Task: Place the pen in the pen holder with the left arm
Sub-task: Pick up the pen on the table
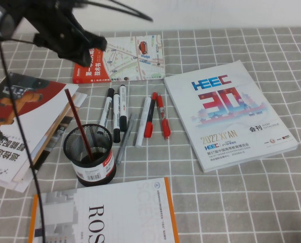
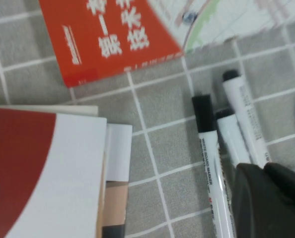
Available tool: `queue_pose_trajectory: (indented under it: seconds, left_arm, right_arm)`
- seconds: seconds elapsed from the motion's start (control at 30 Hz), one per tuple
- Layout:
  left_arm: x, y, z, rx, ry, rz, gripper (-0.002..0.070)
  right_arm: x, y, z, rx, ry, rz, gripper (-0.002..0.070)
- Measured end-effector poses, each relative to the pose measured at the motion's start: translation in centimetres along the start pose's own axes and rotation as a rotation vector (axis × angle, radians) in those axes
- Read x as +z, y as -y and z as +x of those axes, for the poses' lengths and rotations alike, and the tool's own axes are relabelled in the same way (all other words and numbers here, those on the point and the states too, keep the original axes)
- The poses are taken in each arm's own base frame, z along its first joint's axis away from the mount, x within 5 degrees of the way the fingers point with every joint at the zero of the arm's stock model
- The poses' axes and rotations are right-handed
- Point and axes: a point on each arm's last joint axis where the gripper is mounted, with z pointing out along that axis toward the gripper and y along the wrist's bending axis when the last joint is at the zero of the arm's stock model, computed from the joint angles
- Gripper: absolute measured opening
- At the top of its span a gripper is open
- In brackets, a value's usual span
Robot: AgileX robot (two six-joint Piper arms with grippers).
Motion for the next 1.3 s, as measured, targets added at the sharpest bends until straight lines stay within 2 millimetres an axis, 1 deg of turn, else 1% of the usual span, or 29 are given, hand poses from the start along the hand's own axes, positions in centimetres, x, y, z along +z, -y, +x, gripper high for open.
queue_pose_trajectory:
  seconds: [0.17, 0.23, 0.37, 0.5, 0.57, 0.7, 0.8, 0.9, 1.07, 1.3]
  left_arm:
    - [2.2, 0.8, 0.2, 0.018, -0.046, 0.0, -0.0002]
    - [2.8, 0.8, 0.3, 0.018, -0.058, -0.001, -0.0002]
    - [4.0, 0.6, 0.5, 0.017, -0.082, -0.003, -0.0002]
    - [4.7, 0.8, 0.6, 0.064, -0.097, 0.001, 0.0001]
    - [5.0, 0.8, 0.7, 0.079, -0.103, 0.008, 0.0025]
    - [5.5, 1.0, 0.8, 0.09, -0.111, 0.015, 0.0125]
    - [6.0, 1.0, 0.9, 0.092, -0.121, 0.018, 0.017]
    - [6.7, 0.9, 1.4, 0.094, -0.144, 0.017, 0.0184]
    - [7.9, 1.5, 2.3, 0.106, -0.199, -0.001, 0.019]
    - [8.1, 2.4, 2.4, 0.105, -0.206, -0.007, 0.019]
  right_arm:
    - [0.0, 0.0, 0.0, 0.0, 0.0, 0.0, -0.0015]
    - [0.0, 0.0, 0.0, 0.0, 0.0, 0.0, -0.0015]
    - [0.0, 0.0, 0.0, 0.0, 0.0, 0.0, -0.0015]
    - [0.0, 0.0, 0.0, 0.0, 0.0, 0.0, -0.0015]
    - [0.0, 0.0, 0.0, 0.0, 0.0, 0.0, -0.0015]
    - [0.0, 0.0, 0.0, 0.0, 0.0, 0.0, -0.0015]
    - [0.0, 0.0, 0.0, 0.0, 0.0, 0.0, -0.0015]
    - [0.0, 0.0, 0.0, 0.0, 0.0, 0.0, -0.0015]
    - [0.0, 0.0, 0.0, 0.0, 0.0, 0.0, -0.0015]
    - [0.0, 0.0, 0.0, 0.0, 0.0, 0.0, -0.0015]
